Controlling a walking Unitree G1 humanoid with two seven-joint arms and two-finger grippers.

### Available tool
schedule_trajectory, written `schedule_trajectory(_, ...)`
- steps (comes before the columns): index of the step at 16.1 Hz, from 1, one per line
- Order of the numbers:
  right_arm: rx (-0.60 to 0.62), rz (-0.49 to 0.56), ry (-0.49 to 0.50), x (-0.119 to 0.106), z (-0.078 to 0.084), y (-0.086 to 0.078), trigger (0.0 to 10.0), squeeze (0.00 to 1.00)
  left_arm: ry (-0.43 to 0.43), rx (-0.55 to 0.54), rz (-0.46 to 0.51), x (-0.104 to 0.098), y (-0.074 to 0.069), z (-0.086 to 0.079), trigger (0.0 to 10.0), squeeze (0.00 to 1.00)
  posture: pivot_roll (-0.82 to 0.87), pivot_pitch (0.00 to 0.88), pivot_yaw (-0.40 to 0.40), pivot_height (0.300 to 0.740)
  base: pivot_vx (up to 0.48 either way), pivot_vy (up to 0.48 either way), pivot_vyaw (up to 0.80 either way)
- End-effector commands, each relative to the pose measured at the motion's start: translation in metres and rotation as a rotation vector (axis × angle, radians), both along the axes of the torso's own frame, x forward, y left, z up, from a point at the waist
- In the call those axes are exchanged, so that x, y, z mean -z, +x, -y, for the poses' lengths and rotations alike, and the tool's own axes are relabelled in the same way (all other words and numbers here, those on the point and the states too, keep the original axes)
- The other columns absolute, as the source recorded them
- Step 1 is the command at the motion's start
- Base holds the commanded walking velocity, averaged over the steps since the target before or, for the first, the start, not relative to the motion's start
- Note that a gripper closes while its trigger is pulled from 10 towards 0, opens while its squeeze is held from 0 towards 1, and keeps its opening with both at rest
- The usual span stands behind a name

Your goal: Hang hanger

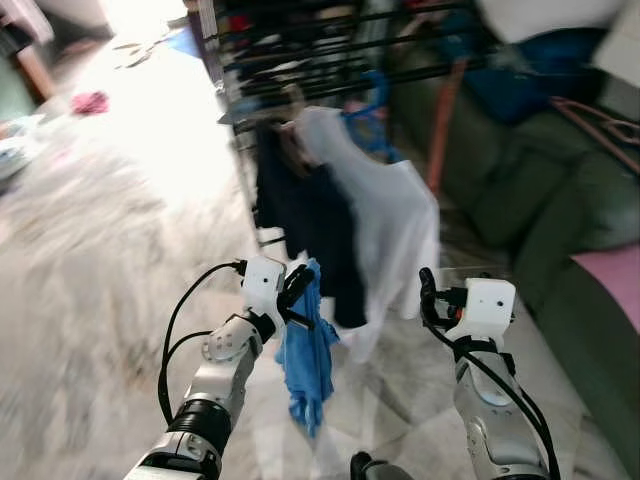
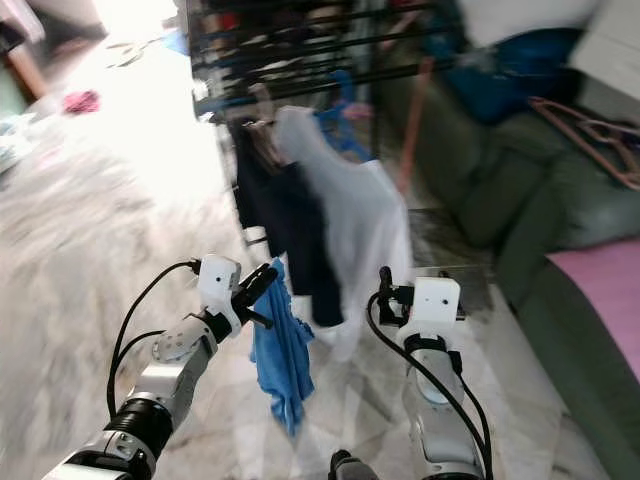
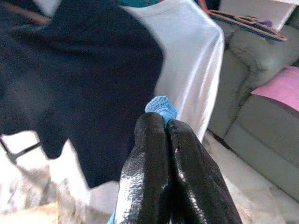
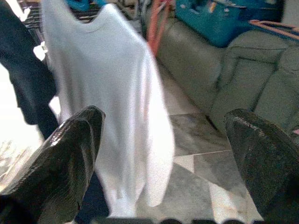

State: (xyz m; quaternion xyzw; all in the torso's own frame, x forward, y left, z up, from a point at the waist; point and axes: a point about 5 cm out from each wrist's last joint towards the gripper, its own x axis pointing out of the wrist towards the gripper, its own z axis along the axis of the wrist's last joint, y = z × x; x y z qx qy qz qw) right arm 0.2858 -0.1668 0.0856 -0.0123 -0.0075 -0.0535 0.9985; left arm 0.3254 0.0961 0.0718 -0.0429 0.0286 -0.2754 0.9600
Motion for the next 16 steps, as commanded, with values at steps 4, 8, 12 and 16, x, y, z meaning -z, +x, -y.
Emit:
schedule_trajectory(4,0.02,0.02,-0.016,-0.0037,0.0055,-0.0029,10.0,0.0,-0.009,0.017,0.017,-0.0037,0.0002,0.0028,10.0,0.0,-0.07,0.184,0.048,0.74,0.292,0.0,-0.12)
schedule_trajectory(8,0.017,0.021,-0.03,-0.0036,0.0051,-0.0035,10.0,0.0,-0.001,0.017,0.015,-0.0032,0.0,0.0022,10.0,0.0,-0.07,0.18,0.046,0.74,0.292,0.0,0.0)
schedule_trajectory(12,-0.009,0.019,-0.058,-0.0044,0.0035,-0.0029,10.0,0.0,0.003,0.011,0.016,-0.0028,-0.0002,0.0011,10.0,0.0,-0.07,0.182,0.04,0.74,0.287,0.0,0.0)
schedule_trajectory(16,-0.073,0.031,-0.105,-0.0071,-0.0031,-0.003,10.0,0.0,0.02,-0.009,0.003,0.0007,-0.0013,-0.0026,10.0,0.0,-0.07,0.188,0.041,0.74,0.07,0.0,0.0)
